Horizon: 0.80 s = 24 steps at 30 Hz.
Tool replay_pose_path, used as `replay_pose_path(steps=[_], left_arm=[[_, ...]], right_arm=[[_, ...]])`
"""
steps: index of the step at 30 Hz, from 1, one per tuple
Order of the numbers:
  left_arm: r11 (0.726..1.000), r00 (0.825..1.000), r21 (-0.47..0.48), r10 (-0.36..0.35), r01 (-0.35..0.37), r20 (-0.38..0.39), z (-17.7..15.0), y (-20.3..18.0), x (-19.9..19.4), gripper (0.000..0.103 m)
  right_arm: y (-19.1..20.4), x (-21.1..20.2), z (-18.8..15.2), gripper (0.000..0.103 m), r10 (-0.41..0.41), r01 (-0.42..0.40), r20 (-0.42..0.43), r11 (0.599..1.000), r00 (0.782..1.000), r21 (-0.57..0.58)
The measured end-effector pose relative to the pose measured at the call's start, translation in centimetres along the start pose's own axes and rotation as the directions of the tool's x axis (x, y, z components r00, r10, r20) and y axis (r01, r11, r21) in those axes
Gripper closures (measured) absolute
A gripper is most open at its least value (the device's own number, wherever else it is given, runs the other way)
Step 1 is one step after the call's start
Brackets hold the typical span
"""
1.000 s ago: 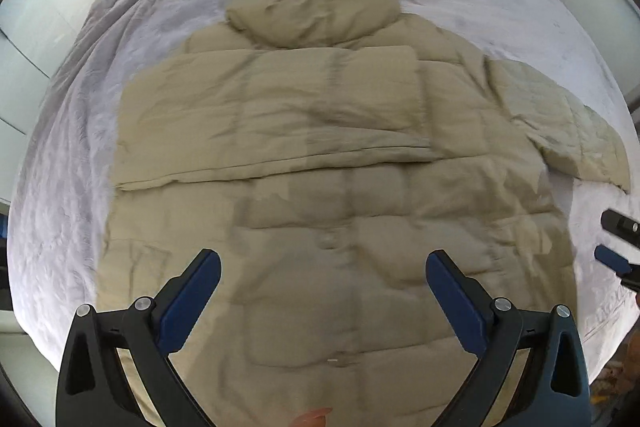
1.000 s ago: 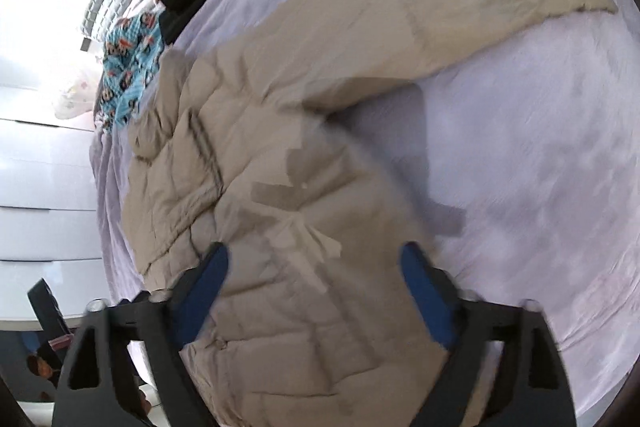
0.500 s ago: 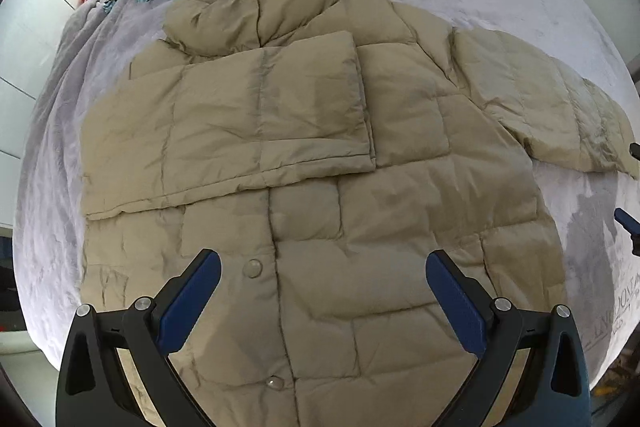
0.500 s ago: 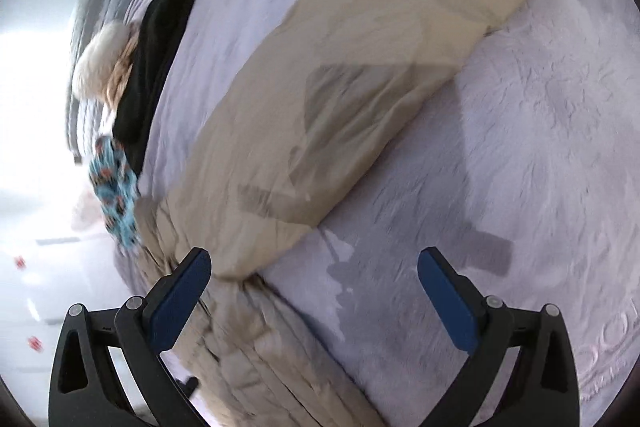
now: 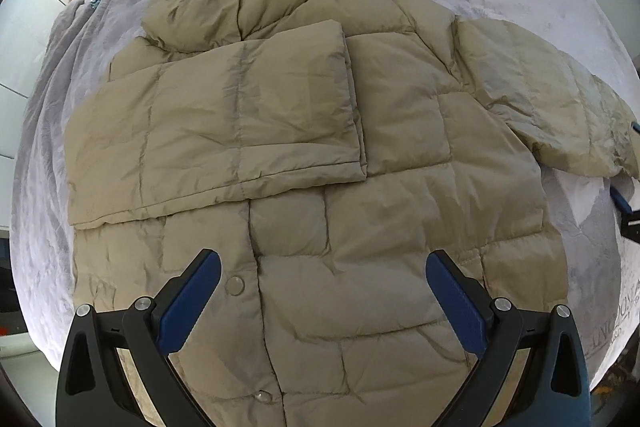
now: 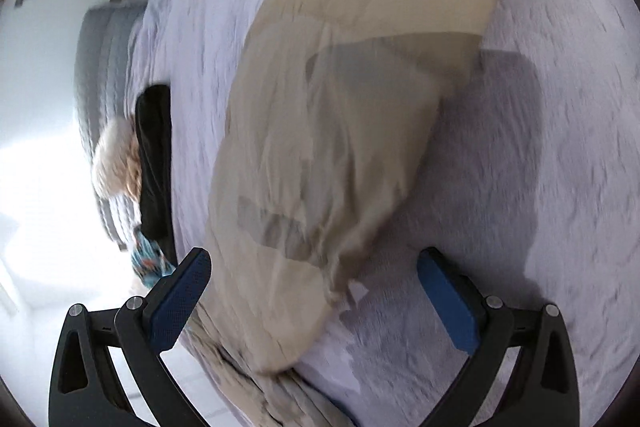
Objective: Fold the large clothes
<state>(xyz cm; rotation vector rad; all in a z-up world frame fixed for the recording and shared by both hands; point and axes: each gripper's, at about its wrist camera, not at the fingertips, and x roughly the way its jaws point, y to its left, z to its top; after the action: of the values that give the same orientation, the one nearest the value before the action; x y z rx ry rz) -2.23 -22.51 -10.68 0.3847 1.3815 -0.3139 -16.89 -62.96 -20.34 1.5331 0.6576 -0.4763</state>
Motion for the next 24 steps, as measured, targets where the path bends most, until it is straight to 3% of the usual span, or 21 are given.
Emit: replay_pose_path(steps=[11,12,14,16,17,18,24], left_arm=[[1.000,1.000,0.000,0.002,-0.002,0.019,0.3,0.1,-0.6,0.000],[1.000,1.000,0.001,0.004,-0.004,0.023,0.3,0.1,-0.7,0.000],[1.000,1.000,-0.005,-0.010,0.010,0.018,0.1,0.2,-0.8,0.000],[0.999,0.999,-0.011,-0.034,0.034,0.012,0.0,0.5,-0.8,0.000],[0.999,0.999,-0.012,-0.044,0.044,0.018,-0.1,0.7,-0.9,0.000],[0.999,0.999,-0.012,-0.046,0.046,0.028,-0.2,0.9,-1.1,0.000],[0.997,0.993,-0.056,-0.056,0.062,0.103,-0.2,3.5,-2.5,0.000]], right_arm=[[0.4,1.0,1.7,0.002,0.187,-0.189,0.027,0.973,0.982,0.131],[0.4,1.1,1.7,0.008,0.191,-0.192,0.025,0.971,0.981,0.144],[0.3,1.5,1.9,0.037,0.198,-0.197,0.012,0.966,0.980,0.169],[-0.1,1.8,1.9,0.080,0.184,-0.179,-0.012,0.965,0.983,0.193],[-0.1,1.9,1.9,0.088,0.191,-0.184,-0.019,0.963,0.981,0.196],[0.1,1.8,1.8,0.092,0.193,-0.187,-0.018,0.965,0.981,0.186],[4.2,-0.1,0.6,0.093,0.211,-0.211,-0.009,0.977,0.977,0.017]])
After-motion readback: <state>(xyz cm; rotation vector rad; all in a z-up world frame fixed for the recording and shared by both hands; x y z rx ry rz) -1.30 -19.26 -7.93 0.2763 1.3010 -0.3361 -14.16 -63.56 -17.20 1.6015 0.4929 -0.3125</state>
